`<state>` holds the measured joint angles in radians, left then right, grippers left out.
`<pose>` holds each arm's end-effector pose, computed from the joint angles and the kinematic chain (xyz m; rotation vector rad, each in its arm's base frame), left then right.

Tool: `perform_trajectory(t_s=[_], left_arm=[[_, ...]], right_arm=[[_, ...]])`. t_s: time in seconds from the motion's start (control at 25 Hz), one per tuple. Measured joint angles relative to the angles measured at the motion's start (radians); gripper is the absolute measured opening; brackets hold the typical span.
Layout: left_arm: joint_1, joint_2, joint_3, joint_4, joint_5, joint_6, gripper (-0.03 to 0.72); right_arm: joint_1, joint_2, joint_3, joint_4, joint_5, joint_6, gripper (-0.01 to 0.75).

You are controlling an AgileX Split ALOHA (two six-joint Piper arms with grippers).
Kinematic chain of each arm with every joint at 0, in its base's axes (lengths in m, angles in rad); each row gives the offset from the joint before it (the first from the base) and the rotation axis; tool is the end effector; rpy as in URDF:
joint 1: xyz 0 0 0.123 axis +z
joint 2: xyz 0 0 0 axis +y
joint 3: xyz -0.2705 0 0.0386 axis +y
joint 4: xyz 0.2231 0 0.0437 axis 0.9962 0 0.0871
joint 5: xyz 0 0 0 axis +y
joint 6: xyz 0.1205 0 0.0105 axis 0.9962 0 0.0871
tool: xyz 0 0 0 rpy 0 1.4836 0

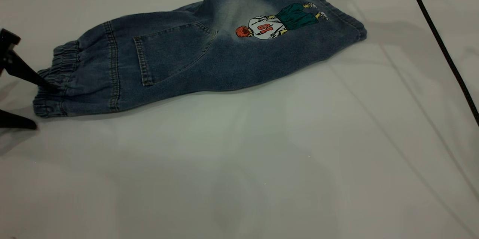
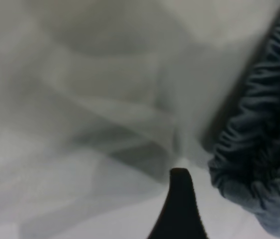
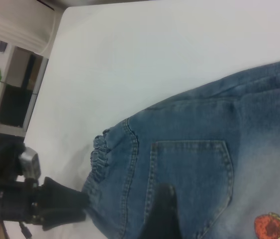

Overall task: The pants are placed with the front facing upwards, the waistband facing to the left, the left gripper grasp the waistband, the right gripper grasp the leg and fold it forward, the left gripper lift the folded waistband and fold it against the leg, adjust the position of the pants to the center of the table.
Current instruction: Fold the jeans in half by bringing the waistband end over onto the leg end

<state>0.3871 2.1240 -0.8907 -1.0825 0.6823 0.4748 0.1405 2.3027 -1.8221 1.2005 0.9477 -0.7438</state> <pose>0.2997 0.0494 0.0366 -1.2481 2.7055 -0.9099 0.4615 0.1578 0.1742 -0.2805 2.3535 1.2146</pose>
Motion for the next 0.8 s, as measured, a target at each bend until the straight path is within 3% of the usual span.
perform_trajectory(t_s=[0.12,0.28,0.4,0.56,0.8], left_arm=[[0.0,0.025,-0.001,-0.036,0.007,0.012,0.513],[-0.001,0.027,-0.002,-0.034,-0.011,0.024,0.447],[-0.002,0.028,-0.001,-0.031,-0.038,0.02,0.328],[-0.002,0.026,-0.001,-0.023,-0.059,0.022,0.111],[-0.001,-0.051,0.0,0.009,-0.037,0.048,0.096]], right_arm=[[0.0,0.0,0.0,0.001,0.0,0.0,0.56],[0.0,0.0,0.0,0.001,0.004,0.0,0.56],[0.0,0.0,0.0,0.001,0.004,0.0,0.56],[0.002,0.0,0.0,0.001,0.04,0.006,0.56],[0.074,0.009,0.0,-0.051,0.059,0.039,0.56]])
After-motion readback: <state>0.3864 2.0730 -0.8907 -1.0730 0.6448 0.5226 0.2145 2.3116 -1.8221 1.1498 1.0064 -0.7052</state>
